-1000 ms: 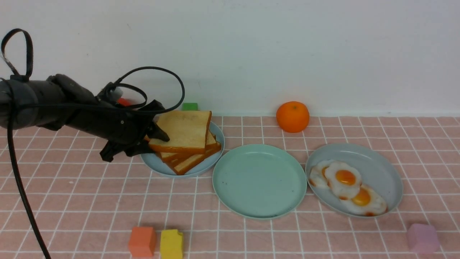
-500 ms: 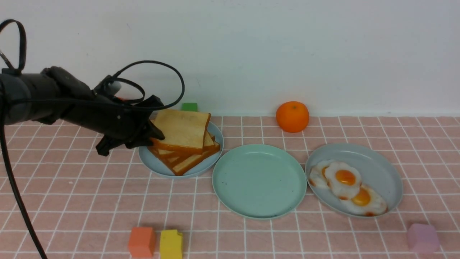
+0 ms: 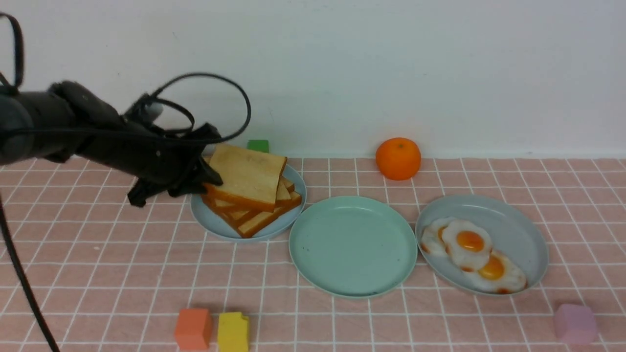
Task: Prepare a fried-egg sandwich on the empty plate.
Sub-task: Use the left arm to grab a slice of bread, then use the left arm to put a slice of bread into the empty plate in the middle
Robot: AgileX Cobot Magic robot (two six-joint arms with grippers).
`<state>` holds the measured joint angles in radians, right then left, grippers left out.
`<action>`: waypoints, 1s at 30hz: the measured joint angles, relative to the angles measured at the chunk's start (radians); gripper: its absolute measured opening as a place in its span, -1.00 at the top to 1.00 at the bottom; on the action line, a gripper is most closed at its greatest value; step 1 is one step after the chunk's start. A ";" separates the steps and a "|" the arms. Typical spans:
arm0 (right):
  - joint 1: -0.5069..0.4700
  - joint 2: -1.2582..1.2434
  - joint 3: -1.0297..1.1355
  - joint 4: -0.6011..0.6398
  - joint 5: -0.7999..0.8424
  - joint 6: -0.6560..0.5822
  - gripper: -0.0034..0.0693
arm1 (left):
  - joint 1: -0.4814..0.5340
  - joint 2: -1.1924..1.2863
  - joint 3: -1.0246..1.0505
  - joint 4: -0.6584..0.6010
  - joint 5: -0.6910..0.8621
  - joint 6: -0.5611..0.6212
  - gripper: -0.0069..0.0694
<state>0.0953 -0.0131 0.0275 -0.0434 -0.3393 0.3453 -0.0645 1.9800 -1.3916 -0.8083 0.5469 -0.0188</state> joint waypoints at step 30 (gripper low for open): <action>0.000 0.000 0.000 0.002 0.000 0.000 0.25 | 0.003 -0.147 -0.015 -0.061 0.193 0.236 0.54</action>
<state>0.0953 -0.0131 0.0275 -0.0411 -0.3393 0.3453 -0.0611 1.8325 -1.4062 -0.8692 0.7399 0.2169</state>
